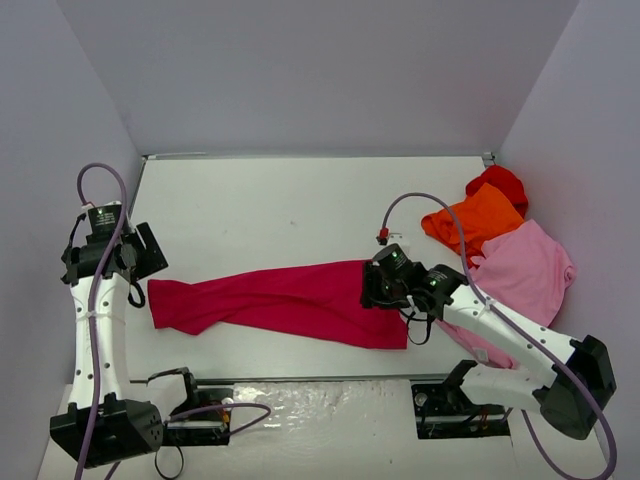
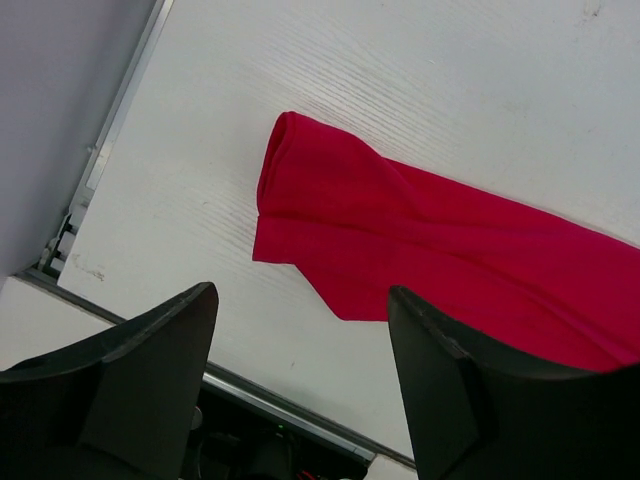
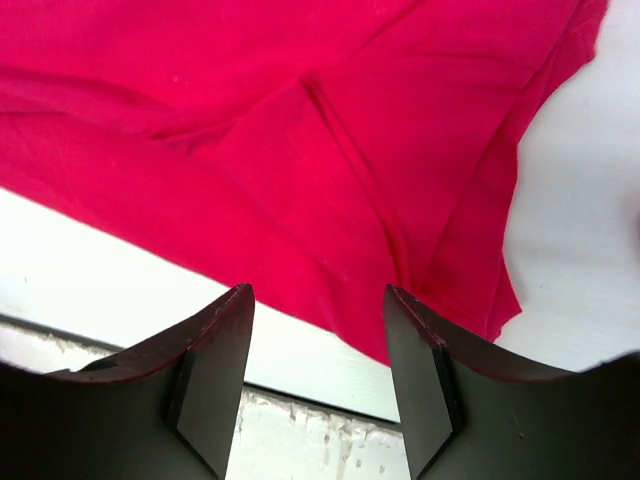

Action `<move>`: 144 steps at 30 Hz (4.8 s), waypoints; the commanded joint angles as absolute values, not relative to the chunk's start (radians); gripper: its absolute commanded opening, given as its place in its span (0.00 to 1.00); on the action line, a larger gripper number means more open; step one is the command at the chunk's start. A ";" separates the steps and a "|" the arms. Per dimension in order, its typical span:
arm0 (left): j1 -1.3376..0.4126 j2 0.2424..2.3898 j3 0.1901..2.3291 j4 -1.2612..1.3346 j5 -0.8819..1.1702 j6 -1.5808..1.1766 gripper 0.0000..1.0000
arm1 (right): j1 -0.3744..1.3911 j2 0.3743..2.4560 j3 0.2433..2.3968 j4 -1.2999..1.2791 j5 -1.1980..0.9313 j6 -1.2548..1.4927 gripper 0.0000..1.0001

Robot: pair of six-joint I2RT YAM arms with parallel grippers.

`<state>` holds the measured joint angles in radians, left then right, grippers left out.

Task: Fold and stack the t-shirts
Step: Fold the other side of the tshirt into a rectangle, then rotate the tshirt 90 degrees

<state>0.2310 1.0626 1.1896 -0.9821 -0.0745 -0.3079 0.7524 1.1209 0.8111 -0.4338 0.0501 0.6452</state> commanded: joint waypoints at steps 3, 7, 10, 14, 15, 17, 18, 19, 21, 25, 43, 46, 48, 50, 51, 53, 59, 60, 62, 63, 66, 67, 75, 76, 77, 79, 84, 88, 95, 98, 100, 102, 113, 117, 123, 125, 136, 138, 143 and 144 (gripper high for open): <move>0.236 1.049 1.288 -0.953 -0.022 -0.318 0.65 | 0.760 1.258 0.917 -0.401 0.204 0.590 0.50; 0.236 1.069 1.262 -0.842 0.267 -0.384 0.60 | 0.749 1.385 0.928 -0.291 0.222 0.548 0.46; 0.227 1.107 1.210 -0.748 0.469 -0.457 0.56 | 0.739 1.492 0.939 -0.186 0.153 0.522 0.45; 0.198 1.124 1.170 -0.713 0.478 -0.482 0.55 | 0.733 1.584 0.955 -0.134 0.129 0.473 0.45; 0.188 1.123 1.167 -0.717 0.460 -0.478 0.55 | 0.727 1.594 0.956 -0.117 0.119 0.465 0.45; 0.184 1.120 1.163 -0.722 0.436 -0.476 0.55 | 0.707 1.608 0.954 -0.098 0.089 0.456 0.45; 0.184 1.120 1.158 -0.722 0.434 -0.476 0.55 | 0.699 1.615 0.955 -0.088 0.078 0.450 0.45; 0.183 1.119 1.153 -0.720 0.433 -0.477 0.55 | 0.693 1.623 0.956 -0.080 0.065 0.447 0.45; 0.182 1.119 1.148 -0.715 0.431 -0.480 0.55 | 0.683 1.631 0.962 -0.070 0.055 0.436 0.44; 0.176 1.118 1.146 -0.706 0.425 -0.487 0.55 | 0.679 1.640 0.973 -0.064 0.030 0.421 0.15; 0.170 1.135 1.118 -0.683 0.417 -0.483 0.55 | 0.677 1.626 0.965 -0.066 -0.040 0.448 0.41; 0.170 1.138 1.113 -0.678 0.418 -0.485 0.55 | 0.676 1.633 0.962 -0.063 -0.065 0.448 0.43; 0.170 1.138 1.111 -0.676 0.417 -0.485 0.55 | 0.676 1.637 0.956 -0.060 -0.069 0.447 0.43; 0.170 1.138 1.106 -0.672 0.420 -0.489 0.55 | 0.676 1.637 0.948 -0.061 -0.080 0.448 0.41; 0.170 1.138 1.105 -0.671 0.420 -0.490 0.55 | 0.677 1.635 0.944 -0.061 -0.090 0.450 0.41; 0.170 1.138 1.103 -0.669 0.420 -0.491 0.55 | 0.678 1.632 0.936 -0.061 -0.111 0.455 0.41; 0.170 1.145 1.098 -0.664 0.425 -0.489 0.55 | 0.678 1.605 0.880 -0.062 -0.139 0.478 0.33; 0.170 1.146 1.096 -0.663 0.426 -0.489 0.55 | 0.679 1.596 0.870 -0.063 -0.143 0.481 0.26; 0.170 1.147 1.093 -0.661 0.427 -0.489 0.55 | 0.680 1.576 0.860 -0.069 -0.152 0.487 0.13; 0.170 1.149 1.092 -0.659 0.429 -0.488 0.55 | 0.683 1.562 0.852 -0.076 -0.147 0.490 0.05; 0.169 1.149 1.085 -0.653 0.432 -0.489 0.55 | 0.694 1.520 0.845 -0.102 -0.107 0.501 0.00; 0.169 1.148 1.082 -0.651 0.435 -0.490 0.55 | 0.697 1.506 0.847 -0.111 -0.101 0.504 0.00; 0.166 1.149 1.075 -0.636 0.434 -0.491 0.55 | 0.739 1.405 0.904 -0.201 -0.063 0.527 0.00; 0.166 1.150 1.074 -0.635 0.435 -0.488 0.55 | 0.749 1.401 0.905 -0.204 -0.062 0.535 0.00; 0.166 1.151 1.074 -0.633 0.436 -0.486 0.55 | 0.758 1.397 0.906 -0.207 -0.061 0.544 0.00; 0.164 1.154 1.075 -0.632 0.434 -0.485 0.55 | 0.778 1.394 0.900 -0.207 -0.060 0.564 0.00; 0.160 1.170 1.068 -0.622 0.438 -0.470 0.55 | 0.896 1.406 0.887 -0.206 -0.013 0.674 0.00; 0.158 1.189 1.058 -0.603 0.448 -0.457 0.55 | 1.031 1.417 0.885 -0.207 0.059 0.767 0.00; 0.154 1.224 1.039 -0.570 0.498 -0.442 0.55 | 1.299 1.424 0.882 -0.214 0.153 1.005 0.26; 0.150 1.227 1.031 -0.557 0.522 -0.446 0.55 | 1.367 1.417 0.899 -0.256 0.244 1.074 0.50; 0.146 1.220 1.031 -0.554 0.528 -0.447 0.55 | 1.360 1.398 0.917 -0.281 0.313 1.059 0.54; 0.146 1.213 1.034 -0.558 0.526 -0.446 0.55 | 1.325 1.385 0.932 -0.297 0.340 1.024 0.55; 0.135 1.189 1.062 -0.595 0.503 -0.451 0.55 | 0.943 1.409 0.858 -0.299 0.289 0.733 0.50; 0.126 1.190 1.053 -0.586 0.496 -0.465 0.55 | 0.861 1.456 0.860 -0.265 0.285 0.656 0.50; 0.109 1.190 1.058 -0.589 0.484 -0.472 0.55 | 0.808 1.593 0.928 -0.198 0.191 0.567 0.51; 0.107 1.190 1.063 -0.598 0.476 -0.468 0.55 | 0.808 1.616 0.933 -0.186 0.173 0.565 0.51; 0.107 1.195 1.073 -0.608 0.458 -0.463 0.55 | 0.806 1.620 0.968 -0.182 0.160 0.542 0.13; 0.107 1.195 1.075 -0.610 0.456 -0.462 0.55 | 0.801 1.620 0.981 -0.191 0.175 0.529 0.13; 0.107 1.195 1.085 -0.616 0.449 -0.460 0.55 | 0.759 1.630 1.018 -0.196 0.203 0.492 0.04; 0.107 1.196 1.088 -0.617 0.449 -0.460 0.55 | 0.746 1.633 1.030 -0.196 0.206 0.481 0.02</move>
